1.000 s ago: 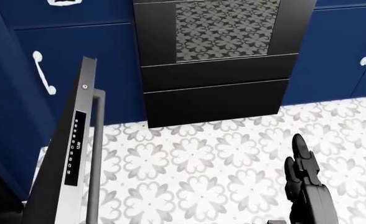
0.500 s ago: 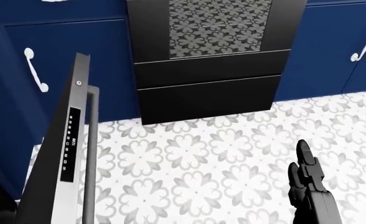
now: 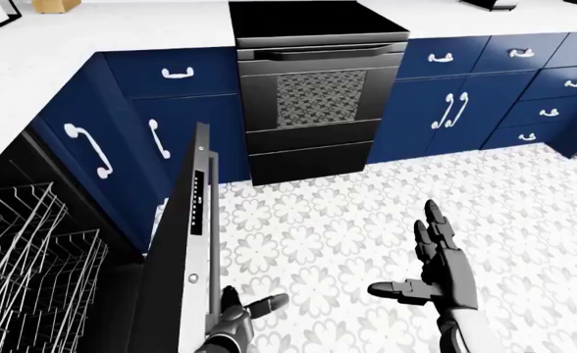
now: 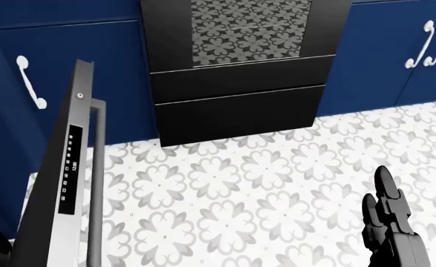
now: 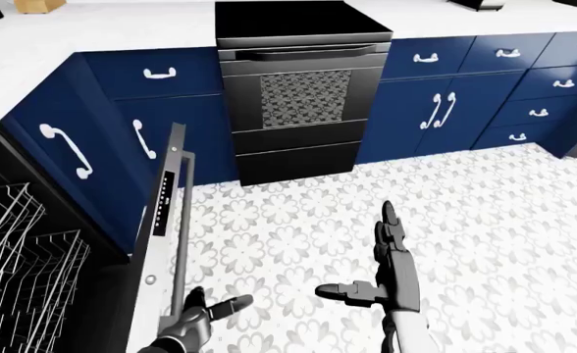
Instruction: Close the dishwasher door
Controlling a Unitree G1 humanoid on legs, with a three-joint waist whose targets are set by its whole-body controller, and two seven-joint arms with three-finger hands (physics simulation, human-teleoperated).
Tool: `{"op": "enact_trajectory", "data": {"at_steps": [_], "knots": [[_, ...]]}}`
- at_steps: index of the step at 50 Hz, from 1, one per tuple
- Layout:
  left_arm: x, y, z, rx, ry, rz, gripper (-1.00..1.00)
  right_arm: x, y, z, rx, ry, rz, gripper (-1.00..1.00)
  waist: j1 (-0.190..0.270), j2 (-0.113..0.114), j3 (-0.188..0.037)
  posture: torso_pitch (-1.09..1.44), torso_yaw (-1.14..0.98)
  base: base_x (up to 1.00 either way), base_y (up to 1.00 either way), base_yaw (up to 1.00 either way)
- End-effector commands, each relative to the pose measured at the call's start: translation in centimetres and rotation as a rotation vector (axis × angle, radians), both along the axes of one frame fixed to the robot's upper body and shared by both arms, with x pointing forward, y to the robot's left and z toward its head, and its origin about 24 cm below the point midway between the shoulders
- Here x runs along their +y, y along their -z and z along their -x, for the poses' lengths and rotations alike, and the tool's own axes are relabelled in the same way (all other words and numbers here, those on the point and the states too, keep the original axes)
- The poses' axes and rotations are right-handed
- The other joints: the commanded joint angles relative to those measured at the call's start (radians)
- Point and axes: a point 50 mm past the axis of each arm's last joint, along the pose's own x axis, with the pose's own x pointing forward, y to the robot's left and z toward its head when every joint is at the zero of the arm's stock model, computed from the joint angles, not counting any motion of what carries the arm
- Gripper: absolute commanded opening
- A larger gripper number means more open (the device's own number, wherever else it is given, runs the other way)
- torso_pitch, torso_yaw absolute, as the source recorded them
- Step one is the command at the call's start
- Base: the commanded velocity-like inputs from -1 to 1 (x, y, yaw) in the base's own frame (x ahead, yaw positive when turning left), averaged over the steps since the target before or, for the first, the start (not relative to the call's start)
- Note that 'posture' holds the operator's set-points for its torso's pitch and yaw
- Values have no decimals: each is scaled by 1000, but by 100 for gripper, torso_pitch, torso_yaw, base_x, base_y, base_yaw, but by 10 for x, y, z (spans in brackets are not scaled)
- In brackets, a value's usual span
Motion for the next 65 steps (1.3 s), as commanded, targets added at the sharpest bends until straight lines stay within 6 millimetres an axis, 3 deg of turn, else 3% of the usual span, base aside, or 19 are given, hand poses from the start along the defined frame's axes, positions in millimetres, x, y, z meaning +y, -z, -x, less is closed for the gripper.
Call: {"op": "enact_trajectory", "data": {"at_steps": [1, 32, 65], "knots": [[22, -11, -15, -72, -75, -74, 100, 1, -14, -1, -80, -9, 16, 100, 9, 3, -14, 0, 0, 0, 0, 0], [42, -16, -16, -95, -258, -127, 100, 3, -9, -6, -70, -14, 19, 100, 10, 8, -16, 0, 0, 0, 0, 0], [51, -19, -14, -67, -332, -230, 100, 2, -15, -1, -80, -9, 23, 100, 13, 13, -11, 0, 0, 0, 0, 0]]}}
